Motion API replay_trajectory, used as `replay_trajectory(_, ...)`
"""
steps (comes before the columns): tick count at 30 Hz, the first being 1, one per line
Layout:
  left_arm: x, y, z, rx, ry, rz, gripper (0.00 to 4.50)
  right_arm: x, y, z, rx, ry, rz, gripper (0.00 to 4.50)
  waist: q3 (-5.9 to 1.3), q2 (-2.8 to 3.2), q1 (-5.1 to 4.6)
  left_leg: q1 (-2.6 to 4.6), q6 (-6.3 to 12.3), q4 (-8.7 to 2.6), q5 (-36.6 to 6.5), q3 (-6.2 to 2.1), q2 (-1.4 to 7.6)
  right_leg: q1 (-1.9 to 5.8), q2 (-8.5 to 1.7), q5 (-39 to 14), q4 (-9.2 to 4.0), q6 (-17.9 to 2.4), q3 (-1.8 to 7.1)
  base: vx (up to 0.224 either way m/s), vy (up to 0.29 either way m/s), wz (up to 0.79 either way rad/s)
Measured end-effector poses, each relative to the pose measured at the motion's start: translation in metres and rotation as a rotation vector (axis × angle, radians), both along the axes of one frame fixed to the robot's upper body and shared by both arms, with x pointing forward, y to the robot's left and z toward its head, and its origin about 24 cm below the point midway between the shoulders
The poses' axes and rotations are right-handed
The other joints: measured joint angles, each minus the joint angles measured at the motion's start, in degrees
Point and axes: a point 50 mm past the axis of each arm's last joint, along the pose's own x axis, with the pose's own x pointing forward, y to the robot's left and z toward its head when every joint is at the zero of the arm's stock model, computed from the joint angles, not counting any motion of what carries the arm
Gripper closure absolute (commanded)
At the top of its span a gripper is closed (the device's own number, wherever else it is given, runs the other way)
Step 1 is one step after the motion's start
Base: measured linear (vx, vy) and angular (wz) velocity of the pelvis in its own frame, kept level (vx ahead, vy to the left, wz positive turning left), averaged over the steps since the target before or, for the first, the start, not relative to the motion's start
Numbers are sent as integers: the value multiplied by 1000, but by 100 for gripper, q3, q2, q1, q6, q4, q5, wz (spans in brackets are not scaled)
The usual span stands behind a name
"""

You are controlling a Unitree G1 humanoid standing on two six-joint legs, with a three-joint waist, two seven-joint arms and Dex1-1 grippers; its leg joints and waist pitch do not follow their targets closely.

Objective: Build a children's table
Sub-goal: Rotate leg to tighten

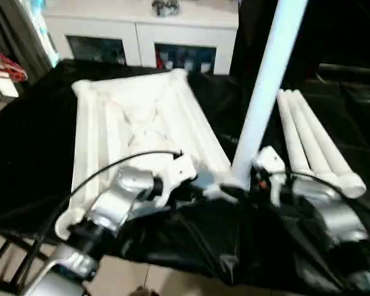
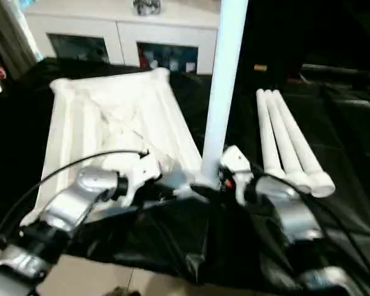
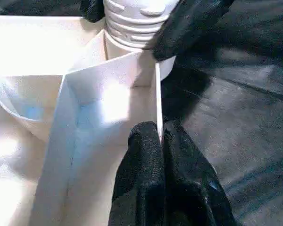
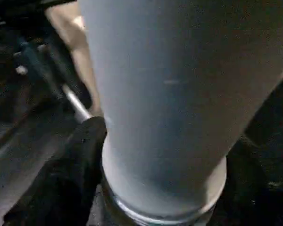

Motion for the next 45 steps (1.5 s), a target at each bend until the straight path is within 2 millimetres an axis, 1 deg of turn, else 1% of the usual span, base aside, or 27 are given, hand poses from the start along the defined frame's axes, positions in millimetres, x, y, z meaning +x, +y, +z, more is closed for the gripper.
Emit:
replay_trajectory(1,0,1,0,0,0,-8,450,0,0,1,-1,3,7,145,0,0,-2,0,0,0,0,0,0,0,0,0,0,0,1,0,0,0)
replay_trajectory(2,0,1,0,0,-1,-14,450,-1,0,1,-3,5,12,162,0,0,-5,0,0,0,0,0,0,0,0,0,0,-1,1,0,0,0)
replay_trajectory(5,-1,2,0,3,0,-27,450,-3,1,0,-3,13,23,171,0,1,-6,2,0,0,0,1,0,0,0,0,2,-1,0,0,0,0)
replay_trajectory(10,-1,2,1,1,1,-29,450,-3,3,0,4,18,25,175,0,0,-7,2,0,0,0,1,1,0,0,0,2,-1,0,0,0,0)
replay_trajectory(13,2,4,0,-6,-5,10,450,-1,8,-2,23,16,-24,175,0,0,-26,3,0,0,0,1,1,-1,0,1,7,-1,0,0,0,0)
replay_trajectory(16,6,-1,-2,-20,-15,84,450,5,11,-6,28,-14,-136,175,-1,0,-48,10,-1,1,0,1,1,1,0,3,9,-6,3,0,0,0)
replay_trajectory(18,11,-7,-3,-20,-29,142,450,12,13,-9,34,-34,-233,175,-3,0,-82,16,-1,1,0,1,0,3,0,7,8,-11,6,0,0,0)
replay_trajectory(21,21,-21,-4,-17,-51,275,450,32,25,-12,52,-50,-448,176,-4,6,-173,19,-2,-1,0,2,-2,-2,0,10,8,-16,7,0,0,0)
replay_trajectory(22,21,-24,-4,-20,-55,290,450,34,25,-12,48,-56,-481,176,-5,7,-174,18,-2,-3,0,2,-2,-1,0,10,6,-16,7,0,0,0)
replay_trajectory(23,23,-28,-4,-18,-57,327,450,39,31,-13,61,-53,-545,176,-8,11,-187,24,-2,-4,0,1,-2,1,0,10,9,-16,7,0,0,0)
replay_trajectory(24,24,-29,-4,-19,-59,342,450,40,32,-13,60,-58,-567,176,-9,14,-189,23,-2,-4,0,1,-2,0,0,11,8,-15,8,0,0,0)
replay_trajectory(25,27,-34,-4,-20,-63,385,450,47,39,-13,57,-72,-638,176,-11,19,-206,22,-2,-7,0,2,-3,-4,0,11,7,-15,7,0,0,0)
replay_trajectory(27,28,-39,-3,-20,-77,417,450,51,44,-13,51,-96,-698,176,-13,23,-196,19,-3,-10,0,2,-3,-5,0,12,5,-15,6,0,0,0)
replay_trajectory(29,28,-40,-2,-22,-78,416,450,52,44,-13,60,-107,-701,106,-18,31,-177,17,-2,-13,0,2,-3,-4,0,10,2,-12,5,0,0,0)
replay_trajectory(31,28,-40,-2,-24,-80,410,450,52,45,-13,65,-109,-693,103,-19,33,-172,14,-2,-14,0,2,-2,-5,1,5,0,-4,2,0,0,0)
replay_trajectory(32,27,-40,-1,-23,-80,401,450,52,44,-12,81,-102,-679,84,-19,33,-170,12,-1,-14,0,2,-2,-6,1,3,-2,-1,1,0,0,0)
replay_trajectory(33,27,-40,-1,-23,-79,397,450,51,44,-12,86,-98,-670,84,-19,33,-166,11,-1,-14,0,2,-2,-6,1,2,-3,1,1,0,0,0)
replay_trajectory(35,27,-38,-1,-22,-80,389,450,51,44,-11,96,-91,-644,61,-18,33,-167,9,-1,-14,0,2,-1,-7,1,1,-5,2,1,0,0,0)
replay_trajectory(38,25,-35,-1,-18,-83,356,450,48,40,-11,104,-82,-591,45,-17,33,-165,9,-1,-14,0,2,1,-8,1,0,-4,2,-2,0,0,0)
replay_trajectory(39,23,-34,-1,-19,-83,334,450,46,37,-11,96,-84,-554,45,-15,35,-162,9,-1,-14,0,2,1,-8,1,0,-4,2,-1,0,0,0)
replay_trajectory(40,22,-32,-1,-20,-80,313,450,44,34,-11,84,-82,-518,33,-14,35,-148,8,-1,-14,0,2,1,-8,1,0,-4,2,-1,0,0,0)
replay_trajectory(45,17,-25,0,-27,-64,223,450,32,19,-8,55,-79,-347,33,-11,37,-76,6,-1,-13,0,2,0,-8,0,1,-4,2,0,0,0,0)
